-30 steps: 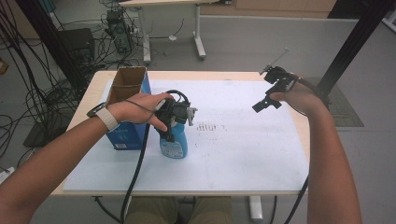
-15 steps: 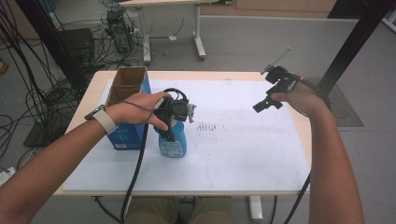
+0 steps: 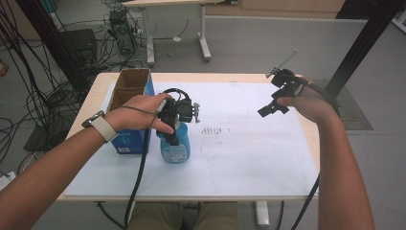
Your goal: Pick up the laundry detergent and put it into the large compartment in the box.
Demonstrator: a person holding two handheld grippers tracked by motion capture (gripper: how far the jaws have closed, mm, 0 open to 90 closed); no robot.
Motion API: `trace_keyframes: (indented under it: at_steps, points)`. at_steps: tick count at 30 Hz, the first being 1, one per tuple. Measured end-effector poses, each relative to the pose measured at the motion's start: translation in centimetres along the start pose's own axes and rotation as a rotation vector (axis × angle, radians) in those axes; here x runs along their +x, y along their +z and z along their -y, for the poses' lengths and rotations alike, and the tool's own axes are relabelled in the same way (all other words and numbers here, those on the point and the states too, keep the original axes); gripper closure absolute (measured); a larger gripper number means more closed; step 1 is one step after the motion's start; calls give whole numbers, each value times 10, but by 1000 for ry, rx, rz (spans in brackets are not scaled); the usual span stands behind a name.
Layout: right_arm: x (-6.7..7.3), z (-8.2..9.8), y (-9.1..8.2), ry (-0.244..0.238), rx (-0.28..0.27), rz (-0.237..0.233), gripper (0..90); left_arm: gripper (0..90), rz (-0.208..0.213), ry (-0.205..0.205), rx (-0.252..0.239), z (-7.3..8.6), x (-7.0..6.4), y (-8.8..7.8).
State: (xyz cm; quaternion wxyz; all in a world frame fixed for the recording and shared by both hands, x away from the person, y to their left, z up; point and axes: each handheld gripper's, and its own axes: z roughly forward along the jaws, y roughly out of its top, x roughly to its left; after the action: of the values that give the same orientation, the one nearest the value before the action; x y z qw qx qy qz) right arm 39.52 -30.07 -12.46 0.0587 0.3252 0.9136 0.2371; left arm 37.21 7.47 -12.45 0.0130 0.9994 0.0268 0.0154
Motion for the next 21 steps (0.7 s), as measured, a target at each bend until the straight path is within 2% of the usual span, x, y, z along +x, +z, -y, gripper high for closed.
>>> trace_keyframes:
  at_steps: [2, 5, 6, 7, 8, 9, 10, 11, 12, 13, 16, 17, 18, 20, 21]
  points:
    - [1, 0, 0, -3, 0, 0, 66, 376, 0, -12, 2, 0, -1, -1]
    - [2, 1, -1, -7, -7, 0, 66, 376, 8, -64, 6, -1, 0, -6]
    - [2, 1, -1, -7, -7, 0, 66, 376, 8, -64, 6, -1, 0, -6]
    - [2, 2, -2, -5, -7, -1, 66, 377, 13, -95, -2, 0, 1, -9]
    - [2, 2, -2, -6, -7, -1, 66, 377, 13, -95, -2, 0, 1, -9]
    - [3, 2, -2, -6, -7, 0, 66, 376, 26, -140, -1, 1, 3, -13]
    - [3, 2, -2, -6, -9, -1, 66, 376, 32, -159, 2, 1, 5, -14]
    - [3, 1, -2, -6, -6, 0, 66, 377, 32, -159, 2, 1, 5, -14]
    - [3, 1, -1, -4, -6, -1, 66, 376, 44, -206, 0, 3, 7, -18]
    - [3, 1, -1, -4, -6, -1, 66, 377, 44, -206, 0, 3, 7, -18]
    - [3, 1, 0, 3, -6, -2, 66, 376, 40, -253, 15, 1, 6, -25]
    - [3, 1, 0, 3, -6, -2, 66, 376, 40, -253, 15, 1, 6, -25]
    - [3, 0, 0, -1, -6, -3, 66, 376, 44, -277, 18, 1, 8, -29]
    - [3, -1, 0, -5, -7, -4, 66, 376, 41, -282, 20, 1, 7, -31]
    - [4, -2, 1, -7, -9, -5, 66, 376, 36, -301, 17, 2, 6, -35]
